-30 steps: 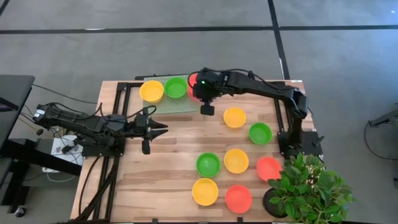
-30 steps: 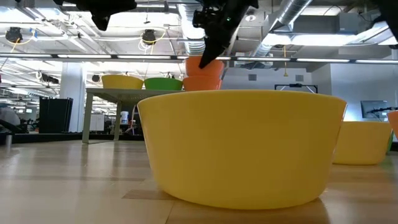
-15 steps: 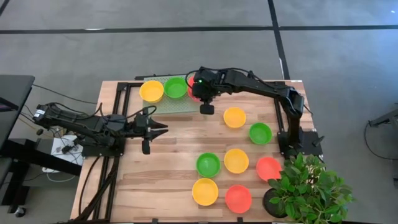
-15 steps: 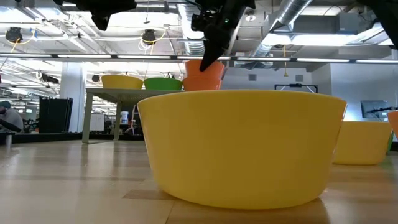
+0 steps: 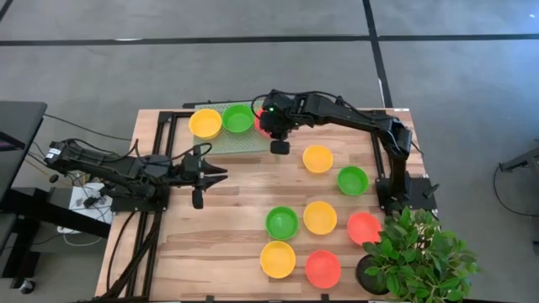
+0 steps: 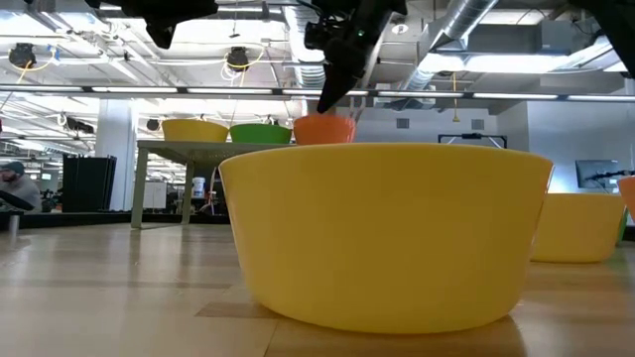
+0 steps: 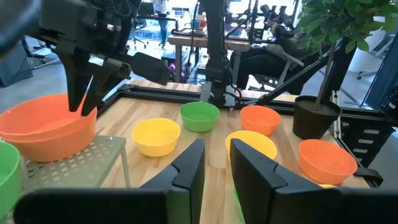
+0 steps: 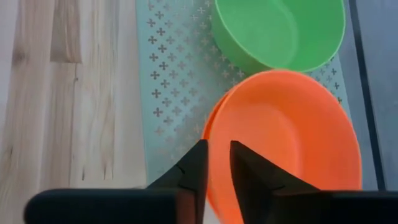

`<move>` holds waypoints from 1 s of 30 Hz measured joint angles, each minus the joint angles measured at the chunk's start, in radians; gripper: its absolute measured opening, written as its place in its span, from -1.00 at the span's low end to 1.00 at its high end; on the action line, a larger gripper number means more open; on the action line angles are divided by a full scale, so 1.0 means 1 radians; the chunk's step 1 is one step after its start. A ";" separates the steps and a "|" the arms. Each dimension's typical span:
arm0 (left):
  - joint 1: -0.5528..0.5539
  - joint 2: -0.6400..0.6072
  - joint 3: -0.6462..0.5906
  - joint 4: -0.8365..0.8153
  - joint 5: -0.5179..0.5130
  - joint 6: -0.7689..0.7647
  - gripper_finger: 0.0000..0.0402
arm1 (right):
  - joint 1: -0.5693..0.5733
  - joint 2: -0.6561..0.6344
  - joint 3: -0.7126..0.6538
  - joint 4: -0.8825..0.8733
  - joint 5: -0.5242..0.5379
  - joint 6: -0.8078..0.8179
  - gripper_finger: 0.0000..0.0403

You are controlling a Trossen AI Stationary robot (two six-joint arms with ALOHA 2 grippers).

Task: Pick & Place Mini bowls
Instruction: Stack the orange bowl on top of the other orange bowl on the shelf, then stack the green bowl on top of the other green bowl on the shelf

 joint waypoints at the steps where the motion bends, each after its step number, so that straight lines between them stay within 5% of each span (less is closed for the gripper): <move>1: 0.000 0.000 0.000 0.000 0.000 0.000 -0.61 | 0.000 0.000 0.000 0.005 0.000 0.000 -0.64; 13: 0.000 0.000 0.000 0.000 0.000 0.000 -0.61 | 0.115 -0.002 0.079 -0.069 0.006 -0.018 -0.54; 21: 0.000 0.000 0.000 0.000 0.000 -0.007 -0.61 | 0.277 -0.002 0.099 -0.233 0.006 0.149 -0.54; 30: 0.000 0.000 0.000 -0.016 0.000 -0.008 -0.61 | 0.406 -0.015 -0.023 -0.279 -0.016 0.263 -0.54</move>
